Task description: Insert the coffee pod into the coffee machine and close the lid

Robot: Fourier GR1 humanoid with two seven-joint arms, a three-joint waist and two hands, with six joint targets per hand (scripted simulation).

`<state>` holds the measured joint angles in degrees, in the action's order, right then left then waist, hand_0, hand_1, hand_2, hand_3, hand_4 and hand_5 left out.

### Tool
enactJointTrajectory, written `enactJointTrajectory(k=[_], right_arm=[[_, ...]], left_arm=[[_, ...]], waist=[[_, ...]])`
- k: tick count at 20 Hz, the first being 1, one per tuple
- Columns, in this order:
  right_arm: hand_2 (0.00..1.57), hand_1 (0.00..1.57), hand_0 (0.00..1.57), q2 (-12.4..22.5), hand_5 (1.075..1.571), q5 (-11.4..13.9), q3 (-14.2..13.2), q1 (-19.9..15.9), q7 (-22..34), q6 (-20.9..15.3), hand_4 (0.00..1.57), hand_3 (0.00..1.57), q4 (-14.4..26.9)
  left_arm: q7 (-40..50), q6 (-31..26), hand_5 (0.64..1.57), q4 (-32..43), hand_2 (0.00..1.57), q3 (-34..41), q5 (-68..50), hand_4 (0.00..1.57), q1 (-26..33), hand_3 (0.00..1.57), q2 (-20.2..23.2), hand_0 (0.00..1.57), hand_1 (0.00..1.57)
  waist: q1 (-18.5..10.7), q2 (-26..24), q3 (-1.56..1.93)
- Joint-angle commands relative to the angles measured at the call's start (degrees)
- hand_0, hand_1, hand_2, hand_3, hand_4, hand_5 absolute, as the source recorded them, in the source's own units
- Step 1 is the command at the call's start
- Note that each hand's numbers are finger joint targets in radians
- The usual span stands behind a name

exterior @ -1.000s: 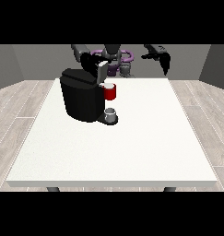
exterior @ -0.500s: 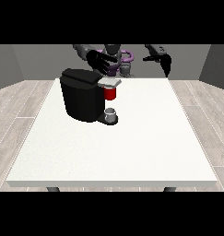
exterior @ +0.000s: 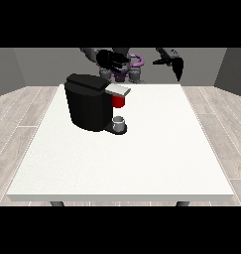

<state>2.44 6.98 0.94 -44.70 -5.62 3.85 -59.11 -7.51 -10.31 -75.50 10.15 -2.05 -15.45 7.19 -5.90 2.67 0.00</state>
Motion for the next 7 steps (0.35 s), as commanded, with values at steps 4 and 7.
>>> enactJointTrajectory(k=[4,7], right_arm=[[0.0,0.0,0.0,-2.4,1.571,-10.1,8.9,15.9,-4.5,-0.6,0.29,0.0,-7.5],[0.0,0.0,0.0,-2.4,1.571,-10.0,7.1,21.8,-6.9,-1.7,0.16,0.0,-6.9]], left_arm=[[-5.8,2.5,1.571,3.5,0.0,-0.7,1.8,0.21,5.2,0.0,-3.1,0.0,0.0],[-2.5,1.5,1.571,-0.1,0.0,-1.5,0.9,0.19,6.7,0.0,-2.7,0.0,0.0]], waist=[[4.9,-7.6,0.0],[4.3,-9.1,0.02]])
